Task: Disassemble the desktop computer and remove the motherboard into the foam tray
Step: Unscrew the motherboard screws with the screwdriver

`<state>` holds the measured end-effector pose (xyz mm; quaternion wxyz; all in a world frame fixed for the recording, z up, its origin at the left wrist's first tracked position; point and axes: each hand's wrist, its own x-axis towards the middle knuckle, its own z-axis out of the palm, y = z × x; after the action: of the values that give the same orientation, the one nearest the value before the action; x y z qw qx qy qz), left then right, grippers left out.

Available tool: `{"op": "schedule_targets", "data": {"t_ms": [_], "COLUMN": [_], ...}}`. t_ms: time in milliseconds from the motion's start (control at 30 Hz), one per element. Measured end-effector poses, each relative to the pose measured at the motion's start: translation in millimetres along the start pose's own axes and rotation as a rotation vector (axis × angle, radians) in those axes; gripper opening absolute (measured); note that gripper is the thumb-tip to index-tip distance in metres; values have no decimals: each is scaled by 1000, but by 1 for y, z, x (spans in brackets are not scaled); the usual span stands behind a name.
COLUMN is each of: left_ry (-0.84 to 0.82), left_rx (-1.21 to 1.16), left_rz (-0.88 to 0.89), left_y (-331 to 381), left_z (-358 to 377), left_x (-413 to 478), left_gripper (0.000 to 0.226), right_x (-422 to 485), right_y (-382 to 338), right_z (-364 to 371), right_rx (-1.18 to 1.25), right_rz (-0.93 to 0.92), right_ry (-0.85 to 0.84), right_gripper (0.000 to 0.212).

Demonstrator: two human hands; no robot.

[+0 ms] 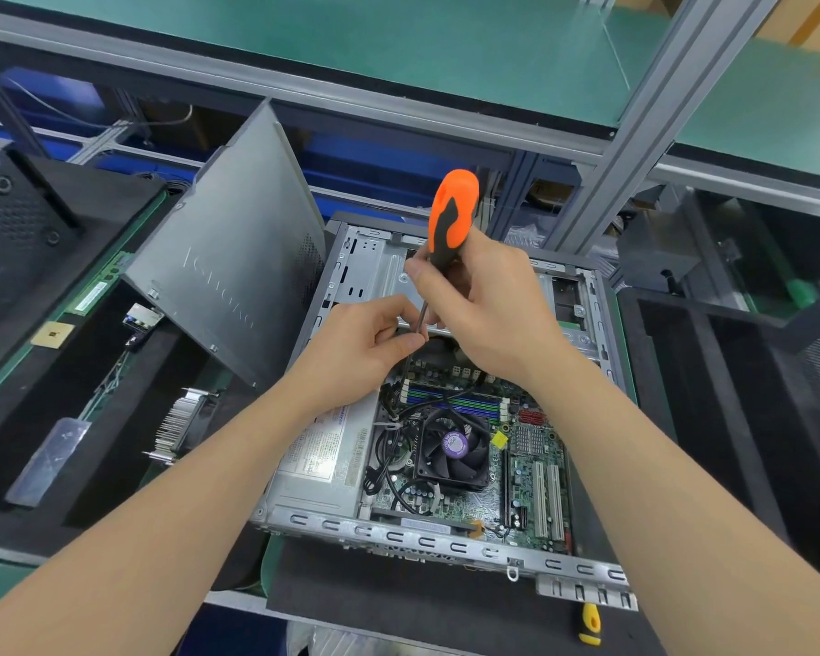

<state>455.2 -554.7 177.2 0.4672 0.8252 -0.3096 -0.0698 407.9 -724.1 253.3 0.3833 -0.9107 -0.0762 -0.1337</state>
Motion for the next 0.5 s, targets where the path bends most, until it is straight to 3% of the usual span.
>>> {"op": "schedule_targets", "data": {"t_ms": [167,267,333,433,500], "left_ry": [44,77,81,69,61], "left_rx": [-99,-91,-87,-95,-99], "left_rz": [5,-3,-15,-49,-61], "left_y": [-4,-3,-2,-3,-4], "left_z": [-1,1,3,4,5], "left_x": [0,0,-1,-2,-2], "left_gripper": [13,17,19,14,12], "right_x": [6,10,13,23,33], "right_y": [2,-4,-15,-42,-59], "right_z": [-13,-22,-27,-35,-38], "right_rx": [103,50,-86,-272,-598], "right_rz": [21,52,26,1,39], "right_ry": [-252,-320,-205,151,199], "right_gripper": [12,16,28,47,53]}}
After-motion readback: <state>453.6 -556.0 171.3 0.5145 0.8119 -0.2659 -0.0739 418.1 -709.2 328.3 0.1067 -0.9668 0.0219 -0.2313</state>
